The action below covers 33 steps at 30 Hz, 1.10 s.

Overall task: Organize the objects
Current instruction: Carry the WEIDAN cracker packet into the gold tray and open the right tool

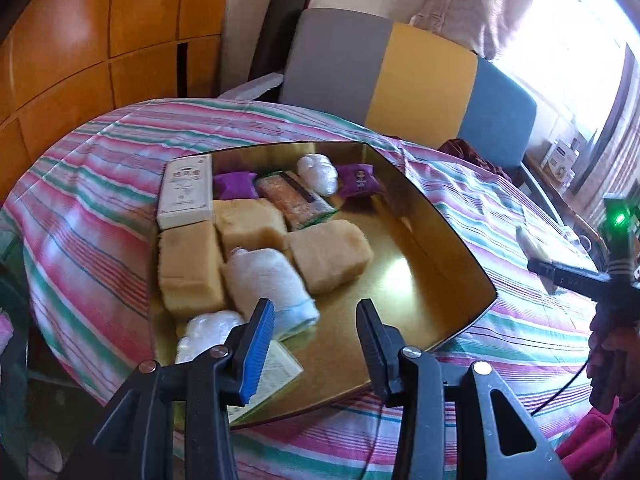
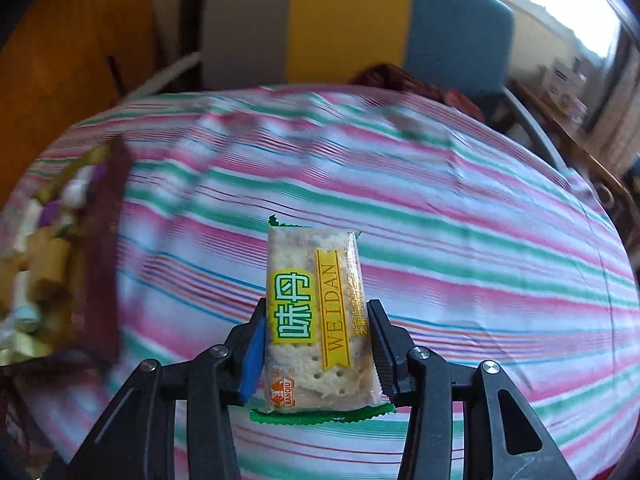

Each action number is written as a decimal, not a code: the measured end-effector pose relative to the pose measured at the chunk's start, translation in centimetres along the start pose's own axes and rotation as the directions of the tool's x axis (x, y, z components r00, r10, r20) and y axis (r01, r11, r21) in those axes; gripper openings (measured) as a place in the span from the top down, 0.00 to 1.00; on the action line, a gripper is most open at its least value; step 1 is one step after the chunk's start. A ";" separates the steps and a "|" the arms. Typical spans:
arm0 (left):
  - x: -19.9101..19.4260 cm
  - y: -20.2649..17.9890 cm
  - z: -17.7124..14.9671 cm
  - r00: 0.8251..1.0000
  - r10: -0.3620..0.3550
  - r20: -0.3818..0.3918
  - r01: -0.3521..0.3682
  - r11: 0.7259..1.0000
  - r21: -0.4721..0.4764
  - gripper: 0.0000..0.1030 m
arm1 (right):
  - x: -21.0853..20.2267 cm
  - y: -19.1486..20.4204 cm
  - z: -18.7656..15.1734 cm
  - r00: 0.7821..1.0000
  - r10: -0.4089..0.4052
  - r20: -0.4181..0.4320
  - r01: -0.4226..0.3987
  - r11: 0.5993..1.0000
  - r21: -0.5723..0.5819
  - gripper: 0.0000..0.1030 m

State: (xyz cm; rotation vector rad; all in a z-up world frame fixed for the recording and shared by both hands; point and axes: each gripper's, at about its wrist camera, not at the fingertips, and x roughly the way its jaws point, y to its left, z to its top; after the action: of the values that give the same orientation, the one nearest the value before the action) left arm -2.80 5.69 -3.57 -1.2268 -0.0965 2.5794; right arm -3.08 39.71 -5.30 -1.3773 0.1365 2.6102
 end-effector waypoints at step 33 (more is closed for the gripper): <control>1.0 4.1 0.1 0.999 0.039 -0.029 -0.041 0.995 -0.089 0.52 | 7.0 20.4 5.5 0.987 0.143 -0.078 -0.160 0.938 -0.306 0.36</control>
State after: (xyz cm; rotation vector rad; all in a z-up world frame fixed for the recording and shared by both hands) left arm -4.42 2.11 -5.00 -1.3074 -0.1863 2.6179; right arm -15.60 21.50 -8.06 -1.5971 -0.1791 2.8160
